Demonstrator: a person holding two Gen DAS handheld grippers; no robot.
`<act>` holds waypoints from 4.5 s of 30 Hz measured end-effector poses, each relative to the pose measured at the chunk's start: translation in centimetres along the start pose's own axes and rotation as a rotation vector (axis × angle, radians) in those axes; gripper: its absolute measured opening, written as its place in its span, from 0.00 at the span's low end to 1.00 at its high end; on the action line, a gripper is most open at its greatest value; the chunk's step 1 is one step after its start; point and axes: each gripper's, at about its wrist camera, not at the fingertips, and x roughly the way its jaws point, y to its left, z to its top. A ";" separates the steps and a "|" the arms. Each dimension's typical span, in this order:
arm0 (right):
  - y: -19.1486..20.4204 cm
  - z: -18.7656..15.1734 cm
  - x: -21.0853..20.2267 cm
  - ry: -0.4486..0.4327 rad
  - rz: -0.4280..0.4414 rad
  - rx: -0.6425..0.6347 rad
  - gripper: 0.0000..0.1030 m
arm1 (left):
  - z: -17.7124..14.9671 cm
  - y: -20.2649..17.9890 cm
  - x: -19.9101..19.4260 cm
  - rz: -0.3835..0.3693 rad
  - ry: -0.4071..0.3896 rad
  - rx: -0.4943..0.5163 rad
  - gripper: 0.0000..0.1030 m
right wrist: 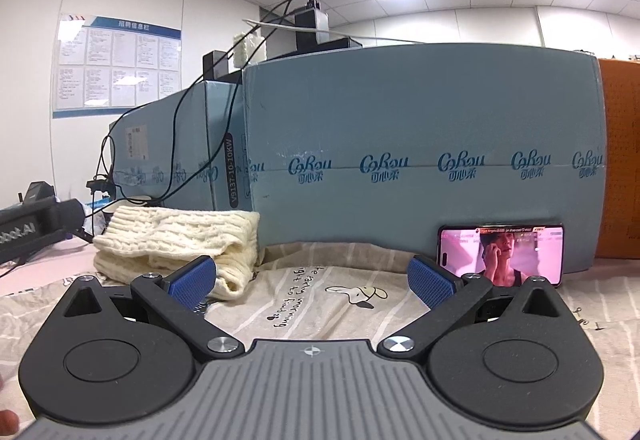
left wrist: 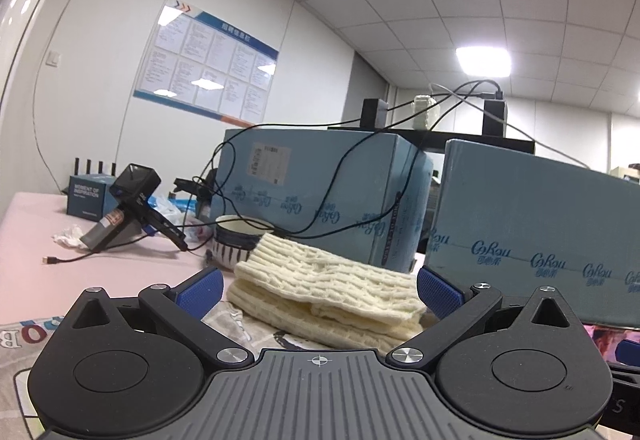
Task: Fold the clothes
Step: 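Turn both tools toward the brown leather jacket on the side table, then grasp the jacket edge with the right gripper while the left gripper grasps another edge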
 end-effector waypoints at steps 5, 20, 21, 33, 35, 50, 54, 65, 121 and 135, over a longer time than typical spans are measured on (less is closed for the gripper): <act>0.2 0.5 -1.6 -0.003 -0.008 0.001 1.00 | 0.1 0.1 -0.4 -0.061 0.000 -0.015 1.00; -2.2 1.7 -7.4 0.001 -0.079 0.046 1.00 | -0.3 -0.6 -2.1 -0.186 -0.062 -0.001 1.00; -2.4 1.7 -7.7 0.003 -0.084 0.048 1.00 | -0.3 -0.7 -2.2 -0.199 -0.066 -0.002 1.00; -6.2 0.8 -13.8 -0.017 -0.185 0.058 1.00 | -1.2 -4.0 -4.0 -0.481 -0.053 0.086 1.00; -7.3 0.5 -15.2 -0.026 -0.212 0.056 1.00 | -1.3 -5.0 -4.6 -0.556 -0.038 0.094 1.00; -19.5 -1.3 -25.4 -0.067 -0.623 0.047 1.00 | -3.7 -16.5 -8.4 -1.048 0.265 0.203 1.00; -23.1 -1.5 -27.4 -0.061 -0.757 0.014 1.00 | -4.8 -20.7 -9.2 -1.118 0.341 0.230 1.00; -31.3 -2.3 -28.0 0.052 -1.031 -0.122 1.00 | -8.3 -30.7 -8.1 -1.208 0.598 0.104 1.00; -29.1 6.7 -32.9 -0.609 -0.674 0.304 0.05 | -6.4 -32.4 -8.2 -1.402 0.537 -0.038 0.20; -20.1 6.8 -20.8 -0.454 -0.239 0.503 0.05 | 1.7 -10.5 -1.5 -0.973 0.229 0.071 0.20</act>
